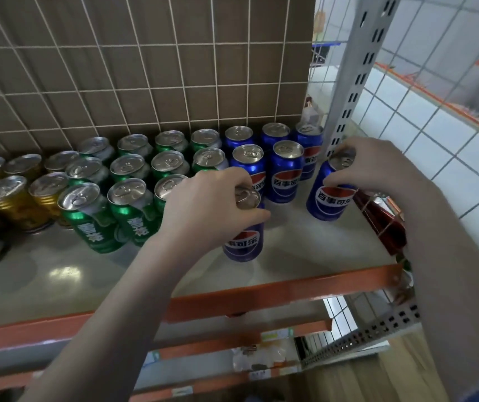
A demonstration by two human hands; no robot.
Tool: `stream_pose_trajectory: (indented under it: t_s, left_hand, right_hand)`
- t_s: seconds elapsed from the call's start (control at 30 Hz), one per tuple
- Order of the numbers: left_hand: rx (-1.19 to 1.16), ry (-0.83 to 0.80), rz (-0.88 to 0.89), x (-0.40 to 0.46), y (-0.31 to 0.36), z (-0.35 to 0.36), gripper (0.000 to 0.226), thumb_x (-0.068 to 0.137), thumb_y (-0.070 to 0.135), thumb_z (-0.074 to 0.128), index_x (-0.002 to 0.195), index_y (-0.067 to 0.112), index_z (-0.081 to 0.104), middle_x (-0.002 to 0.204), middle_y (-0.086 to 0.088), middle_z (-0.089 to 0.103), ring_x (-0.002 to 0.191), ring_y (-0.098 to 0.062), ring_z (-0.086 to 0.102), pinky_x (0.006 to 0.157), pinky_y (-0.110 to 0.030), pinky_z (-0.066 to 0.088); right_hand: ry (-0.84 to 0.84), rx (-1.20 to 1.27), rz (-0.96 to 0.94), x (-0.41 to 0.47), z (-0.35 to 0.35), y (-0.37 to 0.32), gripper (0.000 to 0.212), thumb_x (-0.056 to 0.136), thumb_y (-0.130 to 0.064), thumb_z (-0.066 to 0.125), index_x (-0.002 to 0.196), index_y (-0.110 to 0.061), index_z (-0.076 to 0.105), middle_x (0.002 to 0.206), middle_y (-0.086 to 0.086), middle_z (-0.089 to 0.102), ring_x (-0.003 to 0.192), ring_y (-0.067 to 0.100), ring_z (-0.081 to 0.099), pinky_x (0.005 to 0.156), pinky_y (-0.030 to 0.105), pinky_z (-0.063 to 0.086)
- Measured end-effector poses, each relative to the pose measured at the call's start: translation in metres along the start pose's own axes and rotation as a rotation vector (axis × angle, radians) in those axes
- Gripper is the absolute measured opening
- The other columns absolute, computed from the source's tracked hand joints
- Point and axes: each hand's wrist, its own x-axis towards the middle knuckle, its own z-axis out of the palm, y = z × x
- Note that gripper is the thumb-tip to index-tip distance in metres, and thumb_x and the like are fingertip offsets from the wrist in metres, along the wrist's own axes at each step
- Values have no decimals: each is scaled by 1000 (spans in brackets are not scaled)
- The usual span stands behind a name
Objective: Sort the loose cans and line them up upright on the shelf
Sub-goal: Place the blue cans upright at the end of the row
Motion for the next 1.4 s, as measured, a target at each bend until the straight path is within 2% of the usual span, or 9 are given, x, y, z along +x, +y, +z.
stream_pose_trajectory:
  t_s: [0.27, 0.47, 0.67, 0.83, 1.0, 1.2, 1.27, 1.4]
  left_hand:
    - [29, -2, -105, 17, 12, 19, 49, 72, 64, 64, 111, 34, 59, 100, 10, 65, 89, -15, 60, 68, -31, 50]
    - [51, -12, -161, 25, 18, 27, 49, 71, 65, 63, 111, 36, 58, 101, 11, 64, 89, -14, 59, 65, -27, 43]
    - [78, -6, -181, 28, 21, 30, 49, 72, 65, 63, 112, 36, 58, 102, 11, 63, 90, -14, 58, 62, -26, 37]
    - [48, 14, -189, 29, 19, 33, 47, 71, 64, 65, 108, 36, 59, 100, 11, 65, 89, -15, 59, 63, -27, 42]
    - [53, 46, -187, 30, 15, 36, 48, 70, 64, 65, 108, 35, 59, 98, 11, 65, 89, -16, 59, 62, -27, 40]
    - [25, 29, -184, 37, 11, 33, 48, 69, 63, 66, 108, 36, 60, 100, 10, 65, 91, -18, 60, 67, -30, 47]
    - [20, 13, -181, 41, 11, 31, 49, 69, 62, 66, 110, 35, 60, 100, 10, 63, 91, -18, 59, 68, -32, 49]
    - [54, 9, -171, 50, 9, 31, 53, 69, 63, 66, 112, 34, 58, 103, 9, 62, 93, -19, 58, 67, -31, 47]
  right_hand:
    - [-55, 1, -134, 53, 2, 14, 59, 67, -29, 78, 122, -19, 59, 120, 6, 59, 98, 19, 53, 75, 31, 42]
    - [-59, 3, -217, 68, 10, 14, 61, 66, -28, 80, 122, -16, 60, 121, 8, 59, 104, 24, 55, 76, 31, 42]
    - [0, 13, -201, 70, 15, 17, 65, 69, -28, 78, 129, -15, 55, 127, 10, 57, 109, 27, 55, 77, 29, 40]
    - [17, 24, -180, 71, 16, 16, 68, 69, -27, 78, 131, -15, 54, 130, 10, 55, 113, 28, 53, 77, 29, 39]
    - [23, 24, -164, 70, 18, 16, 70, 70, -29, 79, 133, -17, 51, 133, 12, 51, 115, 31, 51, 79, 31, 37]
    - [14, 58, -132, 54, 23, 19, 82, 73, -44, 75, 142, -25, 36, 143, 13, 39, 126, 33, 42, 96, 44, 40]
    - [68, 46, -119, 39, 27, 18, 79, 77, -47, 70, 144, -25, 33, 144, 14, 36, 127, 35, 41, 98, 46, 39]
    - [288, 39, -86, 0, 39, 19, 62, 86, -40, 61, 139, -17, 38, 134, 16, 45, 122, 36, 45, 96, 45, 40]
